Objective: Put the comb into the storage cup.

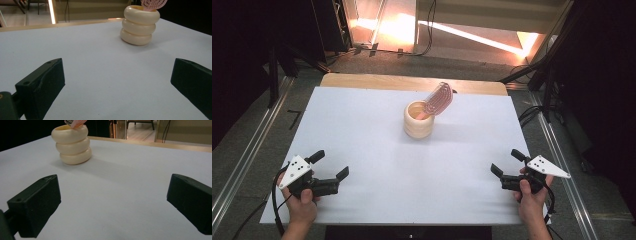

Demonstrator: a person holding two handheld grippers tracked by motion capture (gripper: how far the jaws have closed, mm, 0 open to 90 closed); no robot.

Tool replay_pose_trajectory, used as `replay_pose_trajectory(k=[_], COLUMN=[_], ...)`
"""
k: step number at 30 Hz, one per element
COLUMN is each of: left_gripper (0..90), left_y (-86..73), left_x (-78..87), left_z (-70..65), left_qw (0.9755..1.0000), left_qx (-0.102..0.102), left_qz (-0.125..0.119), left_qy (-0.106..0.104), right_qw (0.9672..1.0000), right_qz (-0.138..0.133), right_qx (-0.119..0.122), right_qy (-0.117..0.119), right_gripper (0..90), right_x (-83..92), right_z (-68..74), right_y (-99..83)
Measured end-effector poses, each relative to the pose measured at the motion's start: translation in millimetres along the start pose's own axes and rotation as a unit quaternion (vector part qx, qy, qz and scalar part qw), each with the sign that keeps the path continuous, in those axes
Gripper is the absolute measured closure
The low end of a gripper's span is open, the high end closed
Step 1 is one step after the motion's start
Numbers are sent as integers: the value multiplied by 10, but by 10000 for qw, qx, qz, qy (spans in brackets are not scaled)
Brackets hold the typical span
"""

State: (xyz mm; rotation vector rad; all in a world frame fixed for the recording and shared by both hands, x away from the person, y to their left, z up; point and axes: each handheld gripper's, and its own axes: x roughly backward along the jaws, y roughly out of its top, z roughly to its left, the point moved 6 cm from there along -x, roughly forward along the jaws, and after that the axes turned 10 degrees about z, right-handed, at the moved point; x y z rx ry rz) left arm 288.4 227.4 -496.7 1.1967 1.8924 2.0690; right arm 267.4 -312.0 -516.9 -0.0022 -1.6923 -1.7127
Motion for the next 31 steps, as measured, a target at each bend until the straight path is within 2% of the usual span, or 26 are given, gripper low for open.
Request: replay_pose_trajectory(k=[15, 26, 31], left_gripper=[0, 0, 0], left_y=[2, 5, 2], left_x=[-3, -7, -7], left_z=[2, 20, 27], left_qw=[10000, 10000, 10000], left_qx=[2, 48, 76], left_qz=[-9, -22, -1], left_qy=[7, 8, 18], right_qw=[10000, 9999, 9999], right_qz=[-23, -35, 73], right_qx=[-34, -58, 26], right_qy=[-79, -102, -111], right_gripper=[0, 0, 0], right_x=[130, 114, 83], right_z=[-107, -133, -112], right_y=[-104, -150, -169])
